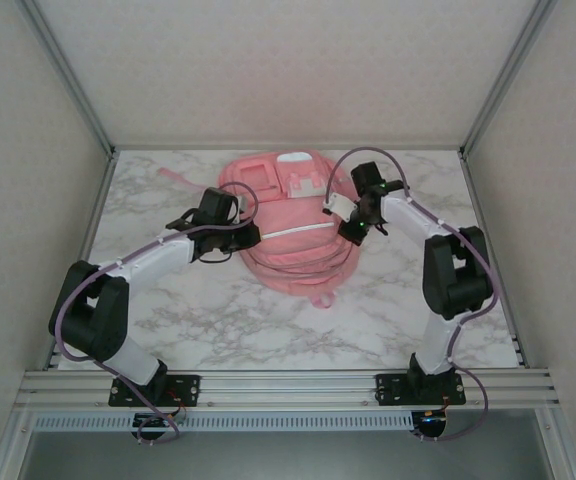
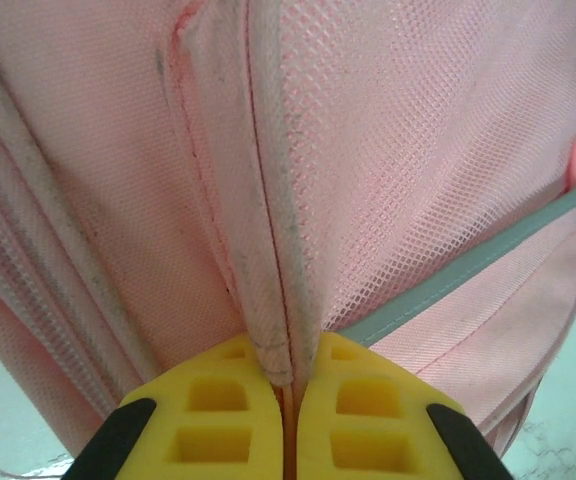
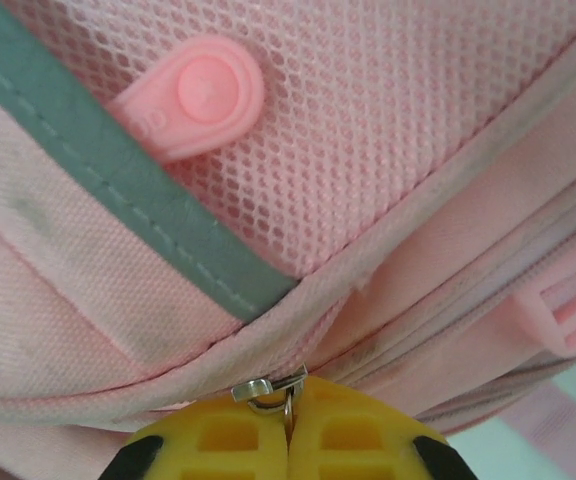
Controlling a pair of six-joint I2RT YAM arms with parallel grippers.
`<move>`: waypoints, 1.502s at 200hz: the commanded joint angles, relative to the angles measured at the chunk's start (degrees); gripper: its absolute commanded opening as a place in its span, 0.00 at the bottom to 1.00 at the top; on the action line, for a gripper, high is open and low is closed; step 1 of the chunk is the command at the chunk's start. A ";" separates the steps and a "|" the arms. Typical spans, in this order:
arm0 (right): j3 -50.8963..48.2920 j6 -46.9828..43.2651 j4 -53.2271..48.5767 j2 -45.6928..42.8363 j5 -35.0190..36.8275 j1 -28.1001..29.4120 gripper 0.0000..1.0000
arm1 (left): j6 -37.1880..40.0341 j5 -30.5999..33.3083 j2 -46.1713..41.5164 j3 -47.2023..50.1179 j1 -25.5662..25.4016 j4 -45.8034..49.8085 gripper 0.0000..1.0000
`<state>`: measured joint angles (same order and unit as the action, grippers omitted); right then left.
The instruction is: Pack the student bag
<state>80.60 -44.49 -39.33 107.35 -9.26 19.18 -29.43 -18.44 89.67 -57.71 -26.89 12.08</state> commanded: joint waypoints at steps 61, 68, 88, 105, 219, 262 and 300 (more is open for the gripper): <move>18.53 -3.64 7.28 11.66 4.68 -4.62 0.00 | 6.74 2.48 -1.16 -0.99 2.55 9.52 0.00; 17.56 -3.40 7.16 10.58 3.25 -4.44 0.00 | 6.68 2.88 -1.27 -1.27 2.56 9.84 0.00; 14.70 -3.43 7.82 8.08 0.85 -3.83 0.00 | 7.25 4.14 -1.25 -2.28 2.62 10.71 0.00; 11.97 -4.55 10.77 6.51 1.68 -2.98 0.00 | 8.23 5.49 -1.07 -3.35 2.81 12.21 0.00; 10.09 -6.21 28.39 10.29 9.92 1.22 0.00 | 9.39 11.98 -2.83 -2.30 14.59 14.08 0.00; 23.13 3.68 27.79 18.94 11.01 1.82 0.00 | 9.21 10.98 -1.18 -1.96 14.59 13.67 0.00; 30.22 9.13 24.12 22.42 11.33 2.56 0.01 | 9.07 9.74 -0.64 -2.26 14.58 13.74 0.00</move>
<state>105.80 -43.16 -20.36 128.68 -11.46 26.02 -22.76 -13.61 89.38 -60.45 -14.83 15.75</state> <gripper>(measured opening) 0.059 0.068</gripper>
